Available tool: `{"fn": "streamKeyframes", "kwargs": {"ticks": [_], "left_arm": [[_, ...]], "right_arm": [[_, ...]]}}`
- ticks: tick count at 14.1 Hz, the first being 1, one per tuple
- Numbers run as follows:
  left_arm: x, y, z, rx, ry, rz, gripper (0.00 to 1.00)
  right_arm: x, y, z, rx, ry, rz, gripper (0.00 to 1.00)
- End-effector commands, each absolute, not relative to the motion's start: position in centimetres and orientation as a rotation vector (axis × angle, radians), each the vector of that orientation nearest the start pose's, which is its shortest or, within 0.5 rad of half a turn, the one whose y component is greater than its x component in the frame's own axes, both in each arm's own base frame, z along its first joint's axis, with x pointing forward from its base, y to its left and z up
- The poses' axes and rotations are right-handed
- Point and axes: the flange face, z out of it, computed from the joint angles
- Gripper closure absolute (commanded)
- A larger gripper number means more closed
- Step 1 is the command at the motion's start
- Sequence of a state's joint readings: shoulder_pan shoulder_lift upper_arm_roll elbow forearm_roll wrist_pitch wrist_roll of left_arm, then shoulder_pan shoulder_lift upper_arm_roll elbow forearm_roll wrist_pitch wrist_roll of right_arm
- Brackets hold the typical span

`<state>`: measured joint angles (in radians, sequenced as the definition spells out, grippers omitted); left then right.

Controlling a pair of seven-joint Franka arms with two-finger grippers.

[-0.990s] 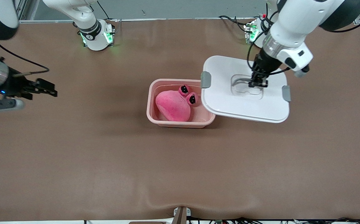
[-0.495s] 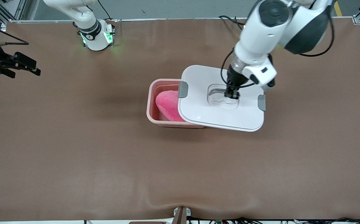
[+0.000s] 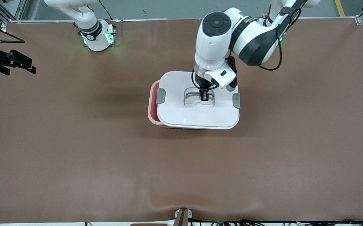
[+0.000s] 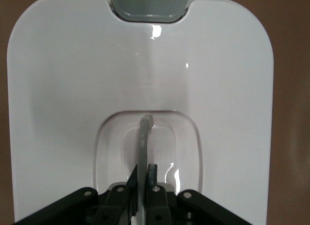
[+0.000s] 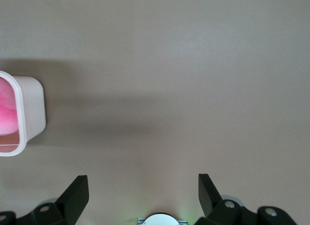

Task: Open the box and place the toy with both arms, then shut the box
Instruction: 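Lower the lid onto the box with the left gripper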

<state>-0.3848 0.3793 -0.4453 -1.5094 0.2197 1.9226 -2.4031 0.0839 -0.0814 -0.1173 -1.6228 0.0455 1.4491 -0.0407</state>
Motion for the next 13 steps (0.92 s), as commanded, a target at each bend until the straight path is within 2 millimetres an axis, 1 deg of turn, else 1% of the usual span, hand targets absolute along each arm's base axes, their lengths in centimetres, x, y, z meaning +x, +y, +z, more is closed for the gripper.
{"fn": "streamKeyframes", "kwargs": {"ticks": [1, 2, 3, 4, 5, 6, 8, 9, 10, 12, 13], "left_arm": [[48.8, -48.0, 46.1, -2.26, -2.278, -0.173, 1.0], [48.3, -48.8, 45.1, -2.244, -2.282, -0.206, 1.0], [47.6, -49.8, 43.9, -2.232, -2.278, -0.235, 1.0], [47.1, -50.5, 43.4, -2.217, -2.294, -0.246, 1.0], [47.1, -50.7, 43.1, -2.213, -2.308, -0.244, 1.0], [47.2, -50.7, 43.2, -2.212, -2.318, -0.238, 1.0], [47.0, -51.1, 43.1, -2.227, -2.34, -0.207, 1.0], [47.1, -51.2, 43.1, -2.216, -2.357, -0.204, 1.0], [47.0, -51.4, 42.5, -2.207, -2.364, -0.201, 1.0], [46.3, -52.5, 41.7, -2.2, -2.381, -0.194, 1.0], [46.3, -52.7, 41.4, -2.189, -2.4, -0.19, 1.0]], "right_arm": [[50.7, -2.4, 63.0, -3.109, 0.016, 0.235, 0.0], [50.8, -3.3, 63.0, -3.095, 0.049, 0.224, 0.0], [51.0, -3.5, 63.2, -3.096, 0.057, 0.193, 0.0], [51.3, -3.3, 63.3, -3.099, 0.05, 0.162, 0.0], [51.4, -3.1, 63.4, -3.101, 0.044, 0.146, 0.0], [51.4, -3.0, 63.7, -3.103, 0.039, 0.144, 0.0], [51.4, -2.6, 65.0, -3.104, 0.014, 0.117, 0.0], [51.3, -2.5, 65.0, -3.106, 0.014, 0.153, 0.0], [51.3, -2.2, 64.6, -3.1, 0.02, 0.181, 0.0], [52.3, -2.7, 64.4, -3.089, 0.037, 0.166, 0.0], [53.1, -2.9, 64.6, -3.089, 0.039, 0.156, 0.0]]}}
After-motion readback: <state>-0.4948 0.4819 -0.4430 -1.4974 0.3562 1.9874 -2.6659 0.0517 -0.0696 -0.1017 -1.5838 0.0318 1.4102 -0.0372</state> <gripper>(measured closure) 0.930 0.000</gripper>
